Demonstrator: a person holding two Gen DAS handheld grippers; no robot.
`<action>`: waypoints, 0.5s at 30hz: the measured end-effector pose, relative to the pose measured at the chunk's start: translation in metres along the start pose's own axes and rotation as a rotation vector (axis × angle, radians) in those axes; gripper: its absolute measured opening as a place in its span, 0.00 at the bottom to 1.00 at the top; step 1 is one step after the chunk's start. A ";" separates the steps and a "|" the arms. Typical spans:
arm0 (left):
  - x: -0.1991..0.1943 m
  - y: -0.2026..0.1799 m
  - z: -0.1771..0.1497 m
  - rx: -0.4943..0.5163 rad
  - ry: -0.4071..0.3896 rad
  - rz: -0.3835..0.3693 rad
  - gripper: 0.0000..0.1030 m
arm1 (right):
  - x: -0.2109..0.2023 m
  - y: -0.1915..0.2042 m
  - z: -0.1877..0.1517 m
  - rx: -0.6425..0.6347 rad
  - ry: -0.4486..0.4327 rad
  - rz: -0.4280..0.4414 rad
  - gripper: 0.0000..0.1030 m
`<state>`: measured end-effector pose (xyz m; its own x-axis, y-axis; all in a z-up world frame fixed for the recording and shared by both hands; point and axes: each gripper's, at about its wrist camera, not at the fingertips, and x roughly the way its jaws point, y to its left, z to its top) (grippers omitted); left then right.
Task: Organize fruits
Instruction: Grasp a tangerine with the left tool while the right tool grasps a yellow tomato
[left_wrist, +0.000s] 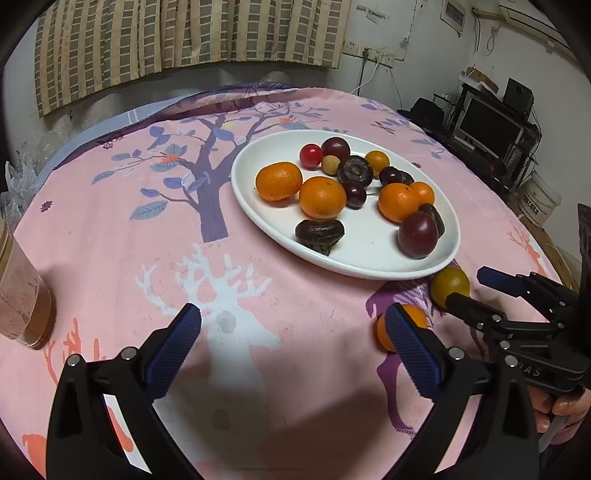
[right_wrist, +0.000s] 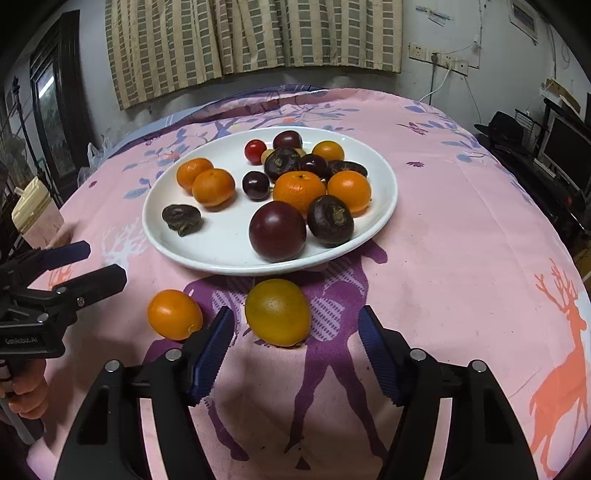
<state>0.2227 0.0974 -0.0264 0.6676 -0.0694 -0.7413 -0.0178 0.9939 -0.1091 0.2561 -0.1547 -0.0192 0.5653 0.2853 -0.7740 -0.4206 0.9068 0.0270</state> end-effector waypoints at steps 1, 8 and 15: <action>0.000 0.000 0.000 0.001 0.000 -0.001 0.95 | 0.001 0.001 0.000 -0.007 0.003 -0.002 0.68; 0.000 -0.003 0.000 0.010 0.003 -0.010 0.95 | 0.011 0.008 0.000 -0.051 0.022 -0.023 0.56; -0.002 -0.007 -0.001 0.022 -0.003 -0.020 0.95 | 0.009 0.007 -0.004 -0.043 0.035 0.009 0.37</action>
<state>0.2207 0.0908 -0.0243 0.6699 -0.0895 -0.7371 0.0121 0.9939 -0.1096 0.2557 -0.1472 -0.0287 0.5366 0.2821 -0.7953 -0.4563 0.8898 0.0078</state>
